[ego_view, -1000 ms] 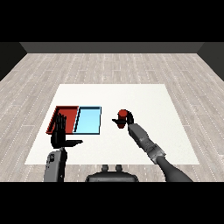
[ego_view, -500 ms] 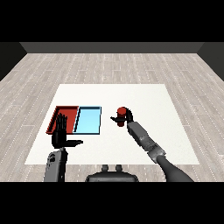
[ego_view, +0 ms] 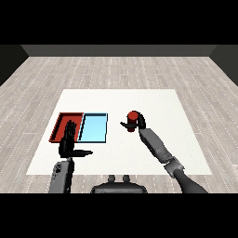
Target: Pick the red can and put it in the red box
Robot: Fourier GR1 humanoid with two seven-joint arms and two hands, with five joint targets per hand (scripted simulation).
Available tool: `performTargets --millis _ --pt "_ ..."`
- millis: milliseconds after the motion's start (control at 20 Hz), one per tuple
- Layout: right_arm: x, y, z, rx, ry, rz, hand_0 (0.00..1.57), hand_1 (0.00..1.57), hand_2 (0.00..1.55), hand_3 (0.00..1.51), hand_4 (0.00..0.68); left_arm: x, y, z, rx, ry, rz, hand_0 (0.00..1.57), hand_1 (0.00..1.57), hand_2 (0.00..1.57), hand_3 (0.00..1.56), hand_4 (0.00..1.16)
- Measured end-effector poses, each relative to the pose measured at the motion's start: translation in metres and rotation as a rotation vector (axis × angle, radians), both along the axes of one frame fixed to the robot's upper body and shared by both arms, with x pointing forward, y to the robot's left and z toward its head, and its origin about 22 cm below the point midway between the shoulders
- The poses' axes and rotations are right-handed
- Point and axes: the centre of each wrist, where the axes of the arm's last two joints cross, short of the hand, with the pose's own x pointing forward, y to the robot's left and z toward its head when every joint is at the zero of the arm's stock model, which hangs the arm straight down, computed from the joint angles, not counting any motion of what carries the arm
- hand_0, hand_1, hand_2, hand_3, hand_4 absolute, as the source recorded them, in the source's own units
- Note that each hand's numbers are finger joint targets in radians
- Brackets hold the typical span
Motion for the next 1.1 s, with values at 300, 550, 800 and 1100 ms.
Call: performTargets --millis 300,550,800,1100 --pt "-0.011 -0.020 0.037 -0.013 -0.094 0.015 1.53 1.53 1.46 1.39 0.567 -0.004 -0.019 0.007 -0.002 0.058 -0.078 0.00 0.00 0.00 0.00 0.00" --pt "-0.037 -0.038 0.063 -0.006 -0.160 0.003 1.51 1.51 1.47 1.41 0.570 -0.002 -0.044 0.020 -0.004 0.090 -0.145 0.00 0.00 0.00 0.00 0.00" --pt "-0.054 -0.009 0.082 -0.006 -0.186 -0.003 1.51 1.51 1.47 1.41 0.570 -0.004 -0.060 0.032 0.003 0.105 -0.174 0.00 0.00 0.00 0.00 0.00" --pt "-0.073 -0.013 0.099 -0.011 -0.233 -0.016 1.52 1.52 1.46 1.40 0.586 0.003 -0.088 0.039 0.046 0.156 -0.207 0.00 0.00 0.00 0.00 0.00"
